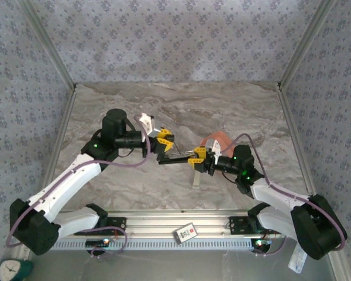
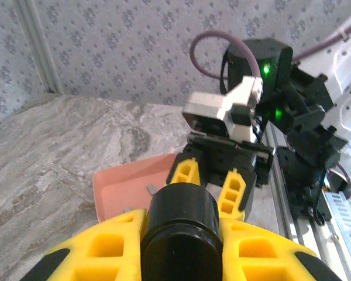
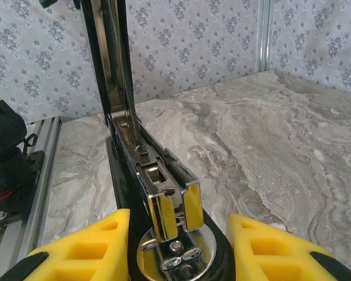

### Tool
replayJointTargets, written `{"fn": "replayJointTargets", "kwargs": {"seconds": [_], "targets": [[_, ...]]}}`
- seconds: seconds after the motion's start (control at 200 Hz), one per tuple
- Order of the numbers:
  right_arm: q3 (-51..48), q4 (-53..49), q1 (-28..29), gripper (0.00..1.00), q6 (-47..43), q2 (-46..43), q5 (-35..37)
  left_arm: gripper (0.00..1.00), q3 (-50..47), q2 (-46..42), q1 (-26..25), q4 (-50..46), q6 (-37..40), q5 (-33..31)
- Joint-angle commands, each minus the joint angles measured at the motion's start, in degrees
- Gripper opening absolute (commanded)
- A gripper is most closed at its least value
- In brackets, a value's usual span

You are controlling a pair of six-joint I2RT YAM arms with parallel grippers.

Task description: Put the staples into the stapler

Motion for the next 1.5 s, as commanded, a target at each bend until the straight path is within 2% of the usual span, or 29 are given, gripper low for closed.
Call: {"fn": "replayJointTargets", "kwargs": {"seconds": [0.0, 0.22, 0.39, 0.555, 0.74, 0.86, 1.064, 1.239, 1.339, 1.499], "targets": [[-1.3, -6.4, 0.9, 0.29, -5.0, 2.6, 7.4, 0.0, 2.8, -3.8, 1.0, 16.2, -11.9, -4.9], [-1.6, -4.3, 2.8, 0.3, -4.9, 5.9, 9.3, 0.0, 3.5, -5.3, 1.1, 19.0, -13.8, -10.5], [-0.3, -3.6, 4.9, 0.31, -5.4, 9.4, 10.7, 0.0, 3.5, -5.2, 1.1, 21.9, -15.7, -11.9], [0.4, -0.5, 5.8, 0.38, -5.1, 13.4, 11.0, 0.0, 3.6, -4.9, 1.0, 25.2, -18.6, -12.7], [0.2, 1.2, 6.2, 0.51, -4.4, 12.9, 11.2, 0.0, 4.1, -5.2, 1.1, 21.8, -15.6, -14.1], [1.2, -3.2, 6.3, 0.58, -5.8, 10.0, 11.4, 0.0, 3.1, -5.8, 1.1, 21.6, -14.4, -15.5], [1.9, -9.5, 6.5, 0.61, -7.6, 1.6, 11.9, 0.0, 2.9, -5.9, 1.1, 19.1, -11.0, -14.9], [6.7, -19.6, 7.1, 0.63, -11.1, -5.9, 10.2, 0.0, 2.3, -5.1, 1.0, 19.0, -9.6, -11.6], [10.6, -23.9, 7.5, 0.64, -13.0, -6.8, 8.3, 0.0, 2.2, -4.4, 1.0, 19.3, -9.6, -9.8], [16.8, -24.4, 7.8, 0.68, -14.5, -3.5, 2.7, 0.0, 1.8, -3.5, 0.8, 21.7, -10.9, -6.6]]}}
